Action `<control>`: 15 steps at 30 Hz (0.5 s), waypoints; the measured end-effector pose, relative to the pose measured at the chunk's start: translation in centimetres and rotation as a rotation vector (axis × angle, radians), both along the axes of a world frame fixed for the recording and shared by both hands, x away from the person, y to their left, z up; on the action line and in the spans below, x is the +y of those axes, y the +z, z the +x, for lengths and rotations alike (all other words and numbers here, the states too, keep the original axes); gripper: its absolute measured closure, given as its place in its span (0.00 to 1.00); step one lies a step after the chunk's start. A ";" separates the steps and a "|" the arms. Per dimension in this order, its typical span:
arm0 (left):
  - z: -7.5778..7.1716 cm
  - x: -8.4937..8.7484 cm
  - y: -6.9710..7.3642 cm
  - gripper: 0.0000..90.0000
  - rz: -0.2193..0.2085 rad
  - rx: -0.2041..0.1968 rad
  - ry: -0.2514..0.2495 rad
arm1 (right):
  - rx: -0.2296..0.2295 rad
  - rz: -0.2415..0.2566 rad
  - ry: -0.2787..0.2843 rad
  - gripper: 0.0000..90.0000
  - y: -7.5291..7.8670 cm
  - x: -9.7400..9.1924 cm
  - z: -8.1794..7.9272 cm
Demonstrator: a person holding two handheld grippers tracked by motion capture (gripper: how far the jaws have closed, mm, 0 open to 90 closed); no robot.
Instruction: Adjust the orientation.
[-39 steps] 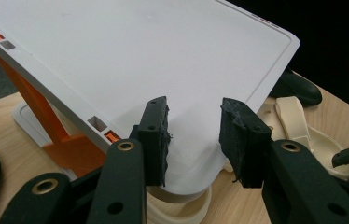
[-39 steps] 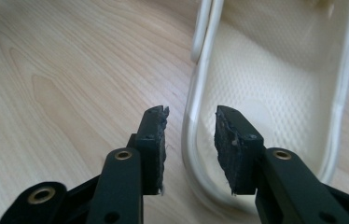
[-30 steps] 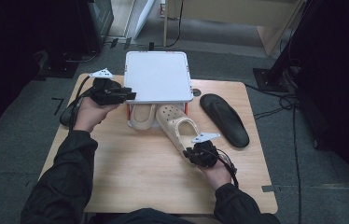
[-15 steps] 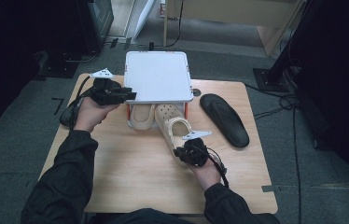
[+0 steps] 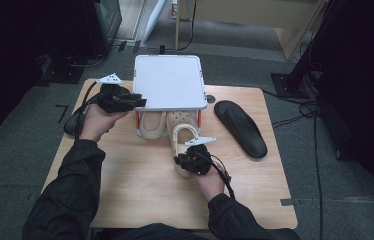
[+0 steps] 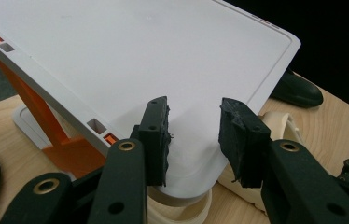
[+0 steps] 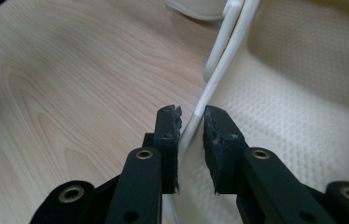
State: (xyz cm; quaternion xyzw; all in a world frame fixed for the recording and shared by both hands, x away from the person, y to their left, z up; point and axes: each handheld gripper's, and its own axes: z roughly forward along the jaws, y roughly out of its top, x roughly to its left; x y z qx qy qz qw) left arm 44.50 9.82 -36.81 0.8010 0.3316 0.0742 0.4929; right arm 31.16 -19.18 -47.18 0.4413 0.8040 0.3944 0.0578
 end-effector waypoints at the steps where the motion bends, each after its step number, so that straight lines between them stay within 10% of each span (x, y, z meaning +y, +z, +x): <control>1: 0.0 0.0 0.0 0.70 0.000 0.000 0.000 | -0.002 0.001 -0.002 0.85 0.0 0.1 0.2; 6: 0.0 0.0 0.0 0.70 -0.001 0.000 0.001 | -0.090 0.004 -0.015 0.96 1.3 0.1 1.1; 15: 0.0 0.0 0.0 0.70 -0.003 -0.001 0.001 | -0.085 0.014 -0.030 0.90 2.1 -1.0 2.3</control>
